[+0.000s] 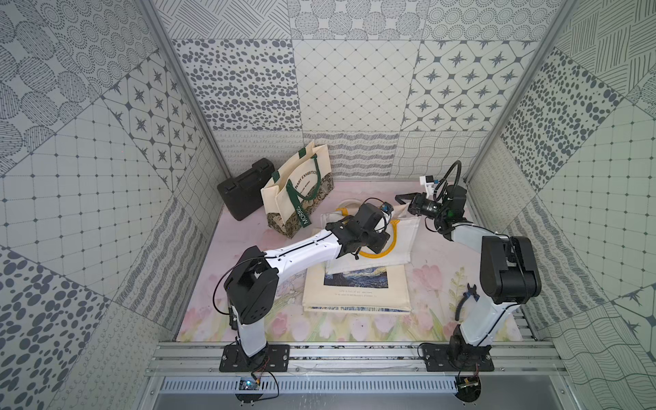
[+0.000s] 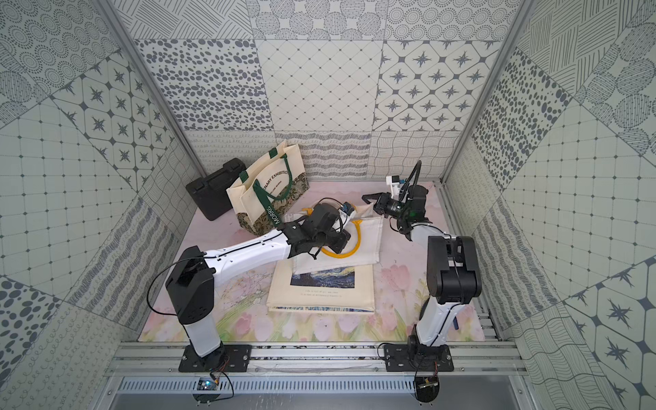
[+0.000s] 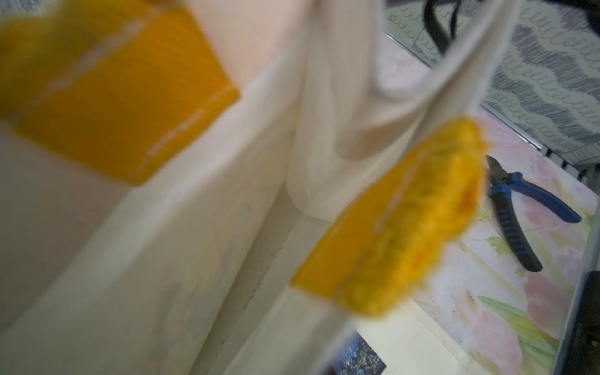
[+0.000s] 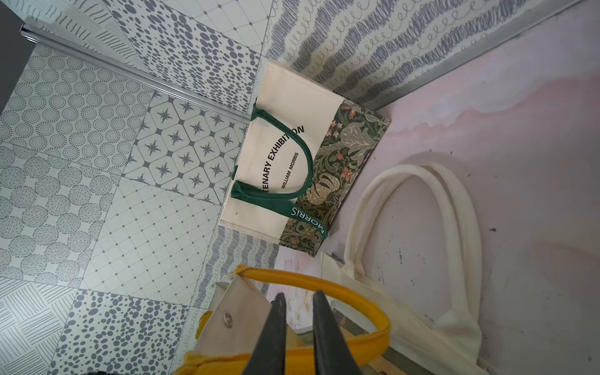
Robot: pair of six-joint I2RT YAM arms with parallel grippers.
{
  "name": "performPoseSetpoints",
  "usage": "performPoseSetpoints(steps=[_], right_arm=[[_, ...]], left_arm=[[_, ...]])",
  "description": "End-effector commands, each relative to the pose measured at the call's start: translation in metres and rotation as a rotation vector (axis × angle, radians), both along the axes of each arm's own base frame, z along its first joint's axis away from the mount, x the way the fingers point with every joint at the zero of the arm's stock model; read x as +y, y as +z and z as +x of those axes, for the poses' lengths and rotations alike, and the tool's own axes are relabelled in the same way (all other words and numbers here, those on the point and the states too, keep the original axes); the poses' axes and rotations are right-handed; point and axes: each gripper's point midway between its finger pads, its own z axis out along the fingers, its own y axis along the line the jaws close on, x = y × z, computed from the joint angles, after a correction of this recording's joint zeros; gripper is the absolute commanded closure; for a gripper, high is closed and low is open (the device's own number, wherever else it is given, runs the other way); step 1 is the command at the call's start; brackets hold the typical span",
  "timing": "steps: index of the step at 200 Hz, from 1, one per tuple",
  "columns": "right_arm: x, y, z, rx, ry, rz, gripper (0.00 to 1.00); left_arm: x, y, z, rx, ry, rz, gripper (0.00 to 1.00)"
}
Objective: Put away the canvas bag
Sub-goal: Pick up the canvas bag from the center of the board.
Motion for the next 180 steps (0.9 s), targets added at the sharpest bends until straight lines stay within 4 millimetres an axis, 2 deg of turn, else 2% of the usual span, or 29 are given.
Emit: performPoseSetpoints(steps=[1,27,61,96,106,111,124,134,146,160,180], right_arm=[[0.009,0.037,-0.027,-0.094,0.049,0.015,0.82],[0.014,0.057,-0.056,-0.116,0.080,0.005,0.82],[0.031,0.081,-0.103,-0.137,0.155,-0.045,0.81],[0.045,0.078,-0.137,-0.100,0.196,-0.047,0.80],[0.043,0.075,-0.141,-0.117,0.182,-0.059,0.79],[0.041,0.075,-0.141,-0.137,0.167,-0.074,0.75],[0.030,0.071,-0.137,-0.188,0.090,-0.159,0.50],[0.020,0.069,-0.132,-0.237,0.022,-0.240,0.41],[0.009,0.070,-0.127,-0.330,-0.062,-0.321,0.36],[-0.001,0.078,-0.125,-0.439,-0.146,-0.356,0.35],[-0.010,0.084,-0.126,-0.498,-0.222,-0.367,0.32]], left_arm=[[0.028,0.015,0.026,-0.057,0.093,-0.002,0.99],[0.038,0.022,0.030,-0.078,0.105,0.002,0.98],[0.037,0.030,0.031,-0.091,0.097,-0.015,0.98],[0.035,0.041,0.034,-0.109,0.098,-0.035,0.98],[0.035,0.042,0.033,-0.106,0.094,-0.037,0.98],[0.035,0.042,0.032,-0.105,0.094,-0.037,0.98],[0.036,0.042,0.028,-0.093,0.093,-0.043,0.98],[0.038,0.042,0.024,-0.083,0.092,-0.052,0.98],[0.041,0.043,0.019,-0.076,0.094,-0.062,0.98],[0.044,0.045,0.012,-0.079,0.092,-0.063,0.97],[0.048,0.054,0.003,-0.096,0.068,-0.059,0.93]])
